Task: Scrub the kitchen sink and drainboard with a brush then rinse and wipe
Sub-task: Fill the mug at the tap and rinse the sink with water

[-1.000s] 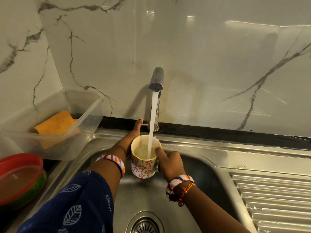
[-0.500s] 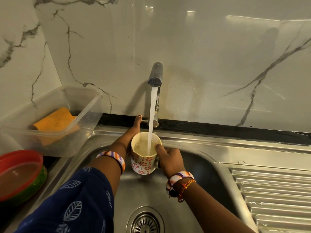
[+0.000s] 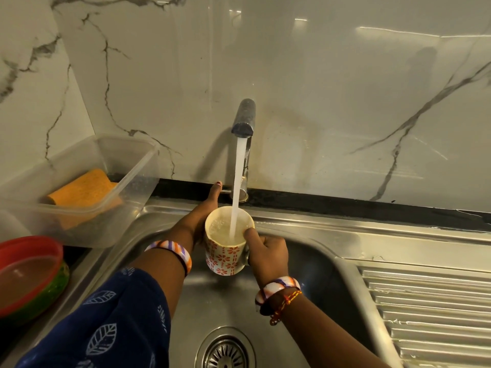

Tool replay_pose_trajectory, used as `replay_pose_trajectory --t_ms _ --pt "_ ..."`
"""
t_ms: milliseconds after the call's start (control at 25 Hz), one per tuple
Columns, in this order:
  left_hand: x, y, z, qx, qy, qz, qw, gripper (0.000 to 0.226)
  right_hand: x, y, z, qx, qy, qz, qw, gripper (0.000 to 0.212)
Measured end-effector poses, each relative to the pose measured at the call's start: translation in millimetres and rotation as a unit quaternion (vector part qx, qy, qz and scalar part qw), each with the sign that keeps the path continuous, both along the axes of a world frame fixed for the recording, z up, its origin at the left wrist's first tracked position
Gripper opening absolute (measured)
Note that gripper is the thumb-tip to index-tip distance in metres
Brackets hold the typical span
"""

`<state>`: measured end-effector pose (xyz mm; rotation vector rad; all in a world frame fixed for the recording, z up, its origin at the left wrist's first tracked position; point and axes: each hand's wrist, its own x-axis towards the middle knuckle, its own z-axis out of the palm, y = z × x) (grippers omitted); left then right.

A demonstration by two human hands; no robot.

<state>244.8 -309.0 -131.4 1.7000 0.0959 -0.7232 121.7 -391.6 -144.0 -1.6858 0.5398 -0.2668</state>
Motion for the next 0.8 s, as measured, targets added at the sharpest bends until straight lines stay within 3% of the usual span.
replay_pose_trajectory --t_ms 80,160,280,360,480,560,640,800 --pt "1 -1 2 0.052 -0.063 0.006 0.997 0.052 -5 -2 4 0.032 -0.012 -0.007 0.999 0.047" --pt "4 -2 5 0.078 -0.114 0.042 0.990 0.049 -9 -3 7 0.046 -0.018 -0.003 0.999 0.046" --pt "12 -2 19 0.060 -0.117 0.068 0.989 0.035 -15 -4 10 0.039 -0.012 0.000 0.999 0.047" --pt "20 -4 29 0.114 -0.175 0.048 0.977 0.030 -19 -5 14 0.031 -0.019 0.002 0.999 0.049" --pt "21 -22 44 0.288 -0.344 -0.044 0.893 0.042 -35 -13 28 0.048 -0.037 -0.010 0.998 0.051" --pt "2 -39 54 0.382 -0.405 -0.069 0.828 0.055 -56 -26 40 0.040 -0.040 -0.028 0.998 0.051" --pt "-20 -50 56 0.441 -0.417 -0.030 0.794 0.053 -83 -46 52 0.034 -0.048 -0.053 0.997 0.049" --pt "-73 -80 29 0.386 -0.387 0.077 0.834 0.051 -150 -105 80 -0.024 -0.022 -0.135 0.990 0.051"
